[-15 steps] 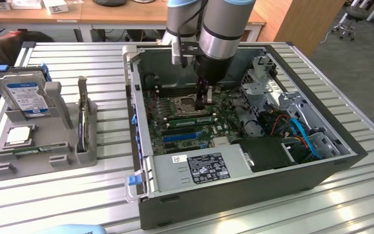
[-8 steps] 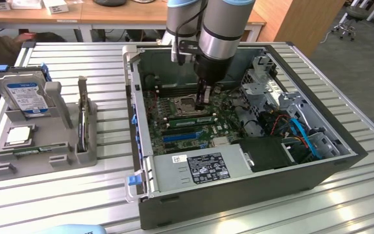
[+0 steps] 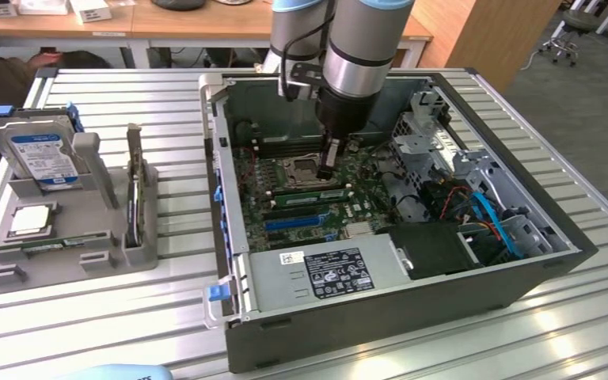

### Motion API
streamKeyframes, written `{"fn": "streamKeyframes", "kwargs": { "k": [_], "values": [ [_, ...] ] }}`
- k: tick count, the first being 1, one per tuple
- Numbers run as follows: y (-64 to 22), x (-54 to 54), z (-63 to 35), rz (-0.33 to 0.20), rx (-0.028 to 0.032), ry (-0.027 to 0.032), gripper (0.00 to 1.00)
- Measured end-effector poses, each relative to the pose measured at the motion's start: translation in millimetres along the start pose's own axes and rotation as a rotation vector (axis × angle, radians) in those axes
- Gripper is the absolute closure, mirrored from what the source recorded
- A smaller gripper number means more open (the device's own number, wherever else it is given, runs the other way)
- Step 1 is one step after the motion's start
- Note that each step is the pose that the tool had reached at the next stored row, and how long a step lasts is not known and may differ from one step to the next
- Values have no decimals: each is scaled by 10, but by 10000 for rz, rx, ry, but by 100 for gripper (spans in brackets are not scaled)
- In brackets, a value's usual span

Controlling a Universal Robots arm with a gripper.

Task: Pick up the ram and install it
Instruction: 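Press down the ram until it locks into place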

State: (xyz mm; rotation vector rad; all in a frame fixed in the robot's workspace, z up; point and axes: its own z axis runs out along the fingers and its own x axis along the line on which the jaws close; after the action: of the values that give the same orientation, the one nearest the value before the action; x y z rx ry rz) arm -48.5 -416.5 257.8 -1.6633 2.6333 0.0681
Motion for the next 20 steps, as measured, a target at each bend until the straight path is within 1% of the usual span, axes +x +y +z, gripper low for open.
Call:
{"fn": "streamKeyframes", "kwargs": {
  "k": [20],
  "values": [
    [1,1,15,3147,143,-74,90]
  ]
}}
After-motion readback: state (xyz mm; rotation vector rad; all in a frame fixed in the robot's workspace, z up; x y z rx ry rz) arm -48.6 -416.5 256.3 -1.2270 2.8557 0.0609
